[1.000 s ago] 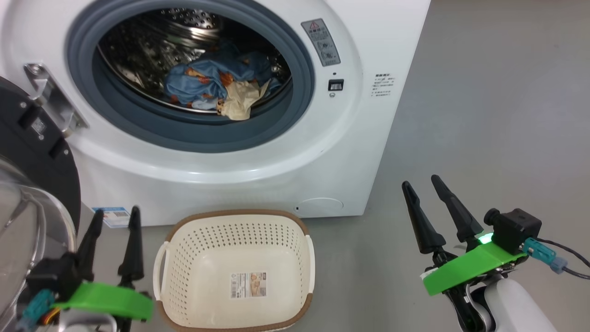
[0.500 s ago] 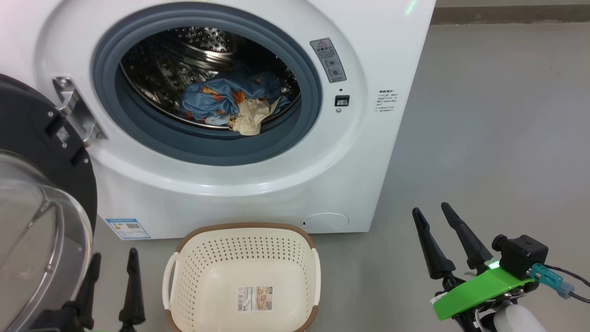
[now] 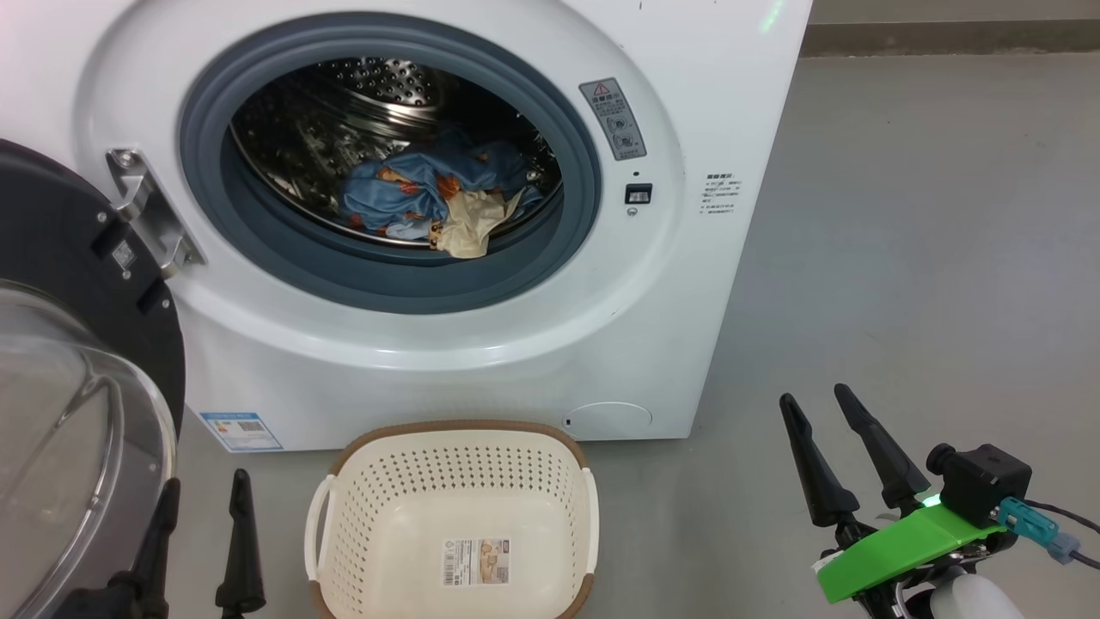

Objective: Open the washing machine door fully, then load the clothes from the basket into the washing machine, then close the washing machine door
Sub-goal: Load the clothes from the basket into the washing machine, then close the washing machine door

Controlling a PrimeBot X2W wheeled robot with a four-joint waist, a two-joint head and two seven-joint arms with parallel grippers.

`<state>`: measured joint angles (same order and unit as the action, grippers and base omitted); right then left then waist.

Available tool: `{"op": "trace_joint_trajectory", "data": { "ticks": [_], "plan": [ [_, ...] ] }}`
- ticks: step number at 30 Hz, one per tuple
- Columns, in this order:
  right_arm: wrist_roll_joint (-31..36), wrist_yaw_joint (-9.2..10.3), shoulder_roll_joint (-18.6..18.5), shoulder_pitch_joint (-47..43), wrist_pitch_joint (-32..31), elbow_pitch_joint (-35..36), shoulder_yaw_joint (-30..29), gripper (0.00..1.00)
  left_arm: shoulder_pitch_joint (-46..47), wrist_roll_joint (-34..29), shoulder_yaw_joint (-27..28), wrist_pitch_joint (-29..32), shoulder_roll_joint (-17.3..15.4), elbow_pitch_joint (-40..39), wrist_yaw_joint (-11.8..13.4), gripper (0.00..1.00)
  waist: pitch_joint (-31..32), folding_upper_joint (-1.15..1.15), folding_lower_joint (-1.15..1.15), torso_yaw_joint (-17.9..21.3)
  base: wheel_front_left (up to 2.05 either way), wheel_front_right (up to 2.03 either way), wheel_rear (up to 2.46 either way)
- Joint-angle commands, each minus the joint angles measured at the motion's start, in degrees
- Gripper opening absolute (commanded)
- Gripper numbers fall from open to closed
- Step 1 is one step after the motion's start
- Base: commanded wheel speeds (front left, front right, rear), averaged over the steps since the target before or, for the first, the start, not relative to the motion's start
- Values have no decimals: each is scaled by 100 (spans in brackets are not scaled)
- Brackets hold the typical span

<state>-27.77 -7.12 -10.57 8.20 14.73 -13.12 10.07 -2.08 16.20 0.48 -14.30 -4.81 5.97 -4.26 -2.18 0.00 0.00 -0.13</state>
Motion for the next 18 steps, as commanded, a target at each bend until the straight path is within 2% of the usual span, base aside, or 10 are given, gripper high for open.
{"op": "trace_joint_trajectory", "data": {
  "ticks": [1, 18],
  "plan": [
    [56, -36, -42, 38, 27, 123, 87, 100, 106, -67, 226, -70, -30, -159, -60, 100, -2, 0, 0, 7, 0, 0, 0],
    [29, -36, -42, 70, 27, 101, 76, 100, 149, -13, 343, -70, 35, -100, -236, 100, -14, 0, 0, 57, 0, 0, 0]
  ]
}}
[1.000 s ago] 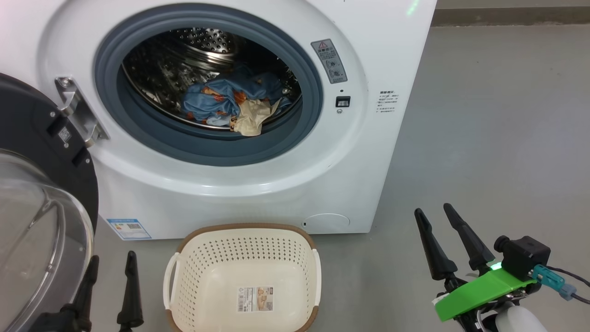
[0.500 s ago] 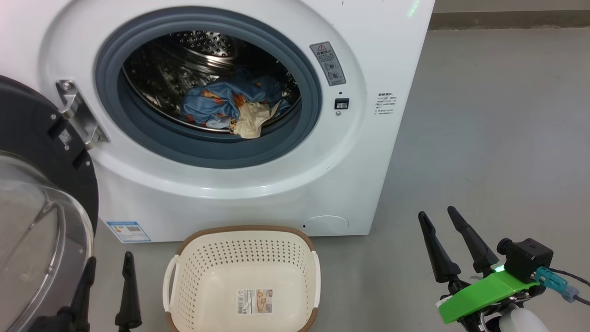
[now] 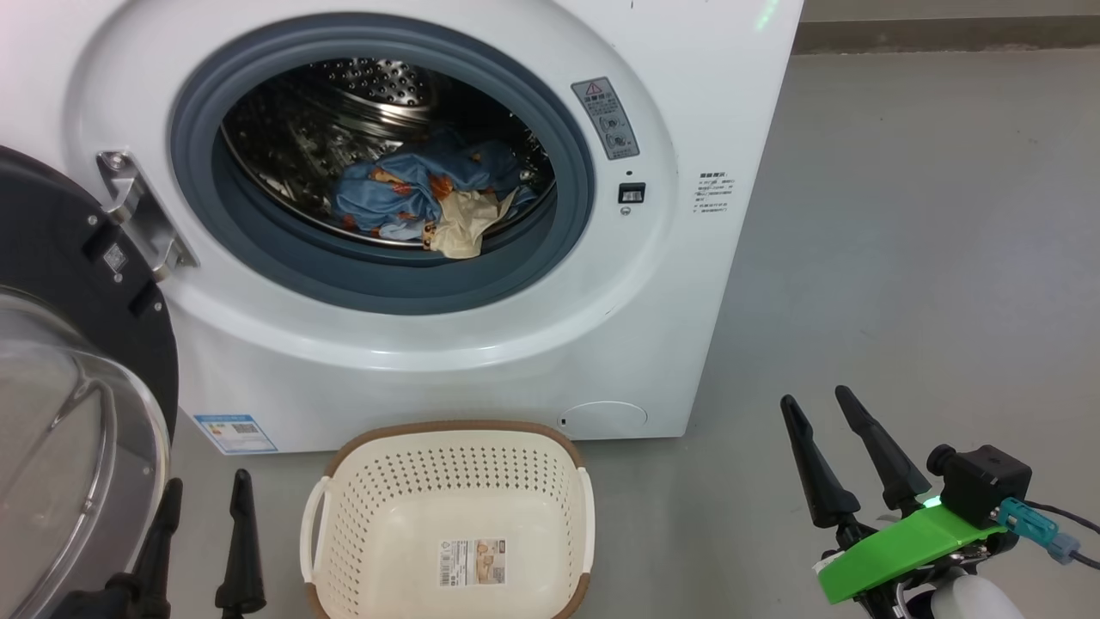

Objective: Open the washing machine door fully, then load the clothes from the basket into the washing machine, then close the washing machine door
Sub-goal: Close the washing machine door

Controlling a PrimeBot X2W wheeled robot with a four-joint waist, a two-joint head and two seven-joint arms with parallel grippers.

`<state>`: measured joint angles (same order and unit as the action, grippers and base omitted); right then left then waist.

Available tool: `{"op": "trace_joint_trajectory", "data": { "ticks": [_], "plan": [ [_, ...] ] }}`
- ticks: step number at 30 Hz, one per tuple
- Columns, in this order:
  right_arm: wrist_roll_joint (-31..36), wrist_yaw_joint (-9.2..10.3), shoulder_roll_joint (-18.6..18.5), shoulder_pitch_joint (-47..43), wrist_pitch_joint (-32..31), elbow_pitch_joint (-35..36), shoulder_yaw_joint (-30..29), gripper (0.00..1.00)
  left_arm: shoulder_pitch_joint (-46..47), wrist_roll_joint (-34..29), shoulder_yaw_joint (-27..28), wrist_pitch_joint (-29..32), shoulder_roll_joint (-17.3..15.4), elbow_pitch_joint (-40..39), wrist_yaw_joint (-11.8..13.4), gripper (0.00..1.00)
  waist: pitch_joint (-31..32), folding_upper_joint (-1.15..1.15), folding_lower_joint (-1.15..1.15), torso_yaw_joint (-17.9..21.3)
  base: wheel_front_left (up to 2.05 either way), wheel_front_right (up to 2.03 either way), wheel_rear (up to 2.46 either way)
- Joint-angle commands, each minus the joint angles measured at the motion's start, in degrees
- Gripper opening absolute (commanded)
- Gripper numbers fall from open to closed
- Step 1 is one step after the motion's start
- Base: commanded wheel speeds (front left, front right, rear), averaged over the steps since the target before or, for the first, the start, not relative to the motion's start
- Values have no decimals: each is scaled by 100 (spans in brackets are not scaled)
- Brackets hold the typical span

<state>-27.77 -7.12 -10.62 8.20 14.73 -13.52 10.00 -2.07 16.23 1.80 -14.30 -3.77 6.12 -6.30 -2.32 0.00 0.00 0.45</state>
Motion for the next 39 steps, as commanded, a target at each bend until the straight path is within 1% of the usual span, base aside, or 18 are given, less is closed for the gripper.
{"op": "trace_joint_trajectory", "data": {
  "ticks": [1, 28, 33, 39],
  "plan": [
    [29, -36, -37, 68, 27, 145, 76, 100, 153, -21, 213, -70, -67, -116, -37, 100, -4, 0, 0, -3, 0, 0, 0],
    [13, -36, -12, 61, 27, 130, 48, 100, 165, 62, 270, -70, -37, -103, -106, 100, 16, 0, 0, -18, -2, 1, 0],
    [4, -36, -11, 66, 27, 120, 49, 100, 146, 45, 283, -70, -34, -160, -110, 100, 18, 0, 0, -9, -68, 67, 1],
    [-3, -36, -11, 68, 27, 110, 48, 100, 140, 27, 291, -70, -29, -165, -113, 100, 18, 0, 0, -2, -142, 135, 7]
  ]
}}
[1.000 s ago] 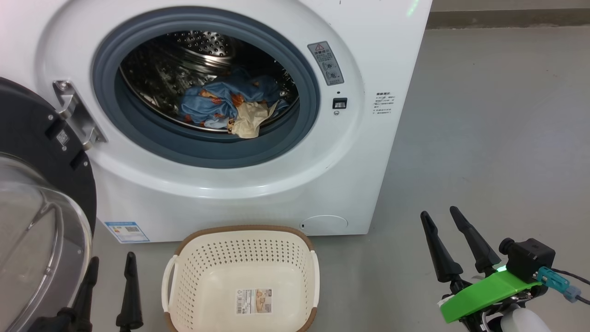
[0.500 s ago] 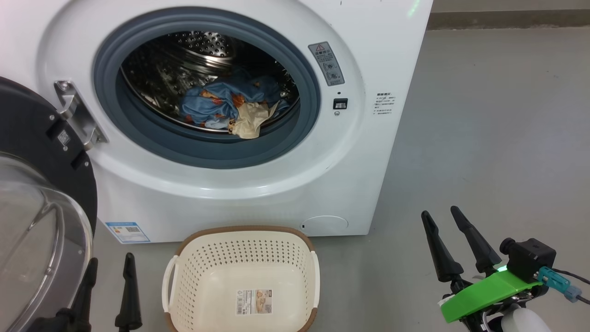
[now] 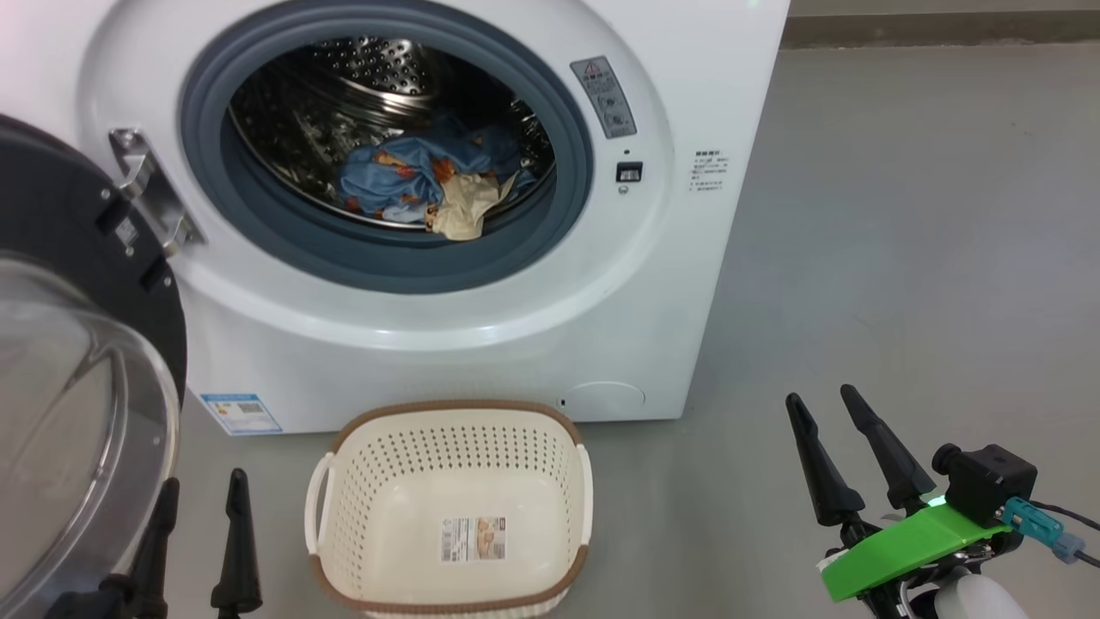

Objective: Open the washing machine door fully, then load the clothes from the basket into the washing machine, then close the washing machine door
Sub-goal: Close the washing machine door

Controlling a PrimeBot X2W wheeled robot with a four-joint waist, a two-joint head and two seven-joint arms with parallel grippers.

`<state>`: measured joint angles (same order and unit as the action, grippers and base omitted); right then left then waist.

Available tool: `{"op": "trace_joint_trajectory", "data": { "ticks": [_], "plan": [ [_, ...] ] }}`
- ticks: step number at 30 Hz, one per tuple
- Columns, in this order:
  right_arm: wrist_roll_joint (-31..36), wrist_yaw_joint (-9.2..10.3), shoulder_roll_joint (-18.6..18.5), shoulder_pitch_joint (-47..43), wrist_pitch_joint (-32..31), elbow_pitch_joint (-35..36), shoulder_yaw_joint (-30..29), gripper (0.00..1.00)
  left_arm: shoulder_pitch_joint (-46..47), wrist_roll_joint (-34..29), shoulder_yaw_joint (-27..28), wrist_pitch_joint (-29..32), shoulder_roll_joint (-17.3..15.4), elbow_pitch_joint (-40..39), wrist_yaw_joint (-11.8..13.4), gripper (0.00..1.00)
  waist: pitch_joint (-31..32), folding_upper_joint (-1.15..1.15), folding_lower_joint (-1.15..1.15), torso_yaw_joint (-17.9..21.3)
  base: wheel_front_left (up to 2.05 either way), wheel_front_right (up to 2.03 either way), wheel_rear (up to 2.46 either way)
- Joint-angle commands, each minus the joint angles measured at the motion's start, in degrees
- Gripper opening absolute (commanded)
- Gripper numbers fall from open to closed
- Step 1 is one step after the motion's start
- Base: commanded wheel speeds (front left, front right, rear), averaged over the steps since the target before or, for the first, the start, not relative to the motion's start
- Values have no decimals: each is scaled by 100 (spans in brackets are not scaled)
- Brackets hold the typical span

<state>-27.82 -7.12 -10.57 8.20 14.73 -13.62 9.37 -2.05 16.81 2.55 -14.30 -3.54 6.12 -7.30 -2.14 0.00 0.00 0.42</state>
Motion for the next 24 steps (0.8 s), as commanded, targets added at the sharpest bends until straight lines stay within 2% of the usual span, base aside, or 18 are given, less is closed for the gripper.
{"op": "trace_joint_trajectory", "data": {
  "ticks": [1, 10, 24],
  "plan": [
    [3, -36, -16, 67, 27, 119, 109, 100, 139, -36, 211, -70, -52, -169, -13, 100, 1, 0, 0, 1, -179, 175, 4],
    [1, -36, -16, 66, 27, 115, 107, 100, 134, -67, 189, -70, -49, -147, -16, 100, 11, 0, 0, -1, -119, 119, 0],
    [-9, -36, -12, 78, 27, 115, 108, 100, 155, -66, 165, -70, -54, -140, -18, 100, -29, 0, 0, 11, -9, 9, 0]
  ]
}}
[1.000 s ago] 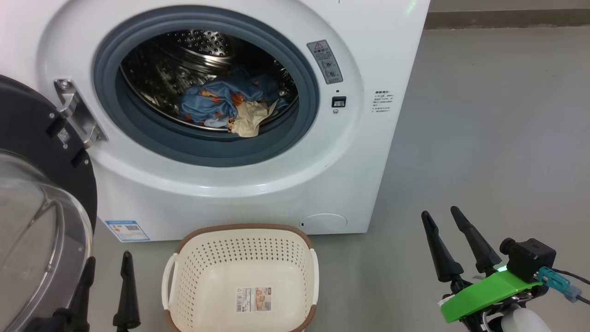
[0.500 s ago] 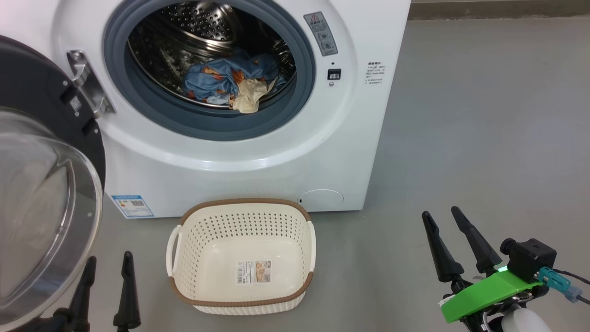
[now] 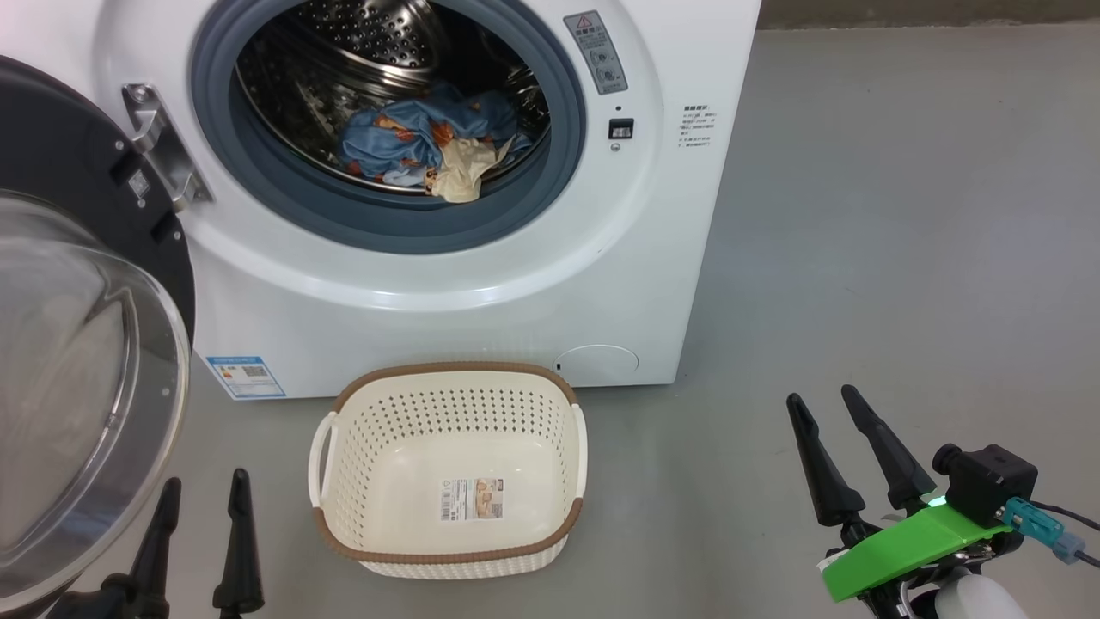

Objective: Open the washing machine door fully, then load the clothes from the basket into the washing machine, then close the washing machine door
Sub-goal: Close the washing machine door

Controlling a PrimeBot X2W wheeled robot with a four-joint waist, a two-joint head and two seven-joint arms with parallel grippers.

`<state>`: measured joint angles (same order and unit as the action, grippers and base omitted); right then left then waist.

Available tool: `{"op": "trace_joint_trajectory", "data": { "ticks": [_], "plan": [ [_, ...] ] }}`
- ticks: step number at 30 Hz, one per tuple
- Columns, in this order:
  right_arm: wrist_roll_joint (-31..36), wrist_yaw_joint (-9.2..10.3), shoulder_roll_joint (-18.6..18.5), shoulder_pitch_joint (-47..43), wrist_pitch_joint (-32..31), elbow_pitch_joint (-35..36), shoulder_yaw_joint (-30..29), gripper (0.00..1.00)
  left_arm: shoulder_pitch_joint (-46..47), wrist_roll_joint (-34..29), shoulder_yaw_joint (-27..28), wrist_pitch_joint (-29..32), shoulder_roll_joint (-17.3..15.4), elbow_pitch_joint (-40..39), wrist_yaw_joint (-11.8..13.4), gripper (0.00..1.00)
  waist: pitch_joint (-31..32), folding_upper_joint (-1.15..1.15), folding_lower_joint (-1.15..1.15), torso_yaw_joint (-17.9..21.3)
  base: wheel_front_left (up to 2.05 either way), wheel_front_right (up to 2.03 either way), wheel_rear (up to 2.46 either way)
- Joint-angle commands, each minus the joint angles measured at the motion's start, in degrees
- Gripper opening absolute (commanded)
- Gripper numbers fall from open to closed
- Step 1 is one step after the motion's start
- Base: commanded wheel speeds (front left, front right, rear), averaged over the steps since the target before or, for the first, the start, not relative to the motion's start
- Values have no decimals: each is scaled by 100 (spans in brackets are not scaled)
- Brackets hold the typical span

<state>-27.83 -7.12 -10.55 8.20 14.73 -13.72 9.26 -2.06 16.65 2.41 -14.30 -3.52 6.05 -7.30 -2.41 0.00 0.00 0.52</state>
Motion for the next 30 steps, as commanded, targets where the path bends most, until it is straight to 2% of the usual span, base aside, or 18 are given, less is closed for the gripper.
{"op": "trace_joint_trajectory", "data": {
  "ticks": [1, 30],
  "plan": [
    [-7, -36, -14, 78, 27, 126, 119, 100, 159, -49, 174, -70, -59, -133, -18, 100, -6, 0, 0, 1, 0, 0, 0],
    [23, -36, -10, 124, 27, 153, 98, 100, 250, -44, 156, -70, -64, -73, -18, 100, -127, 0, 0, -29, 0, 0, 0]
  ]
}}
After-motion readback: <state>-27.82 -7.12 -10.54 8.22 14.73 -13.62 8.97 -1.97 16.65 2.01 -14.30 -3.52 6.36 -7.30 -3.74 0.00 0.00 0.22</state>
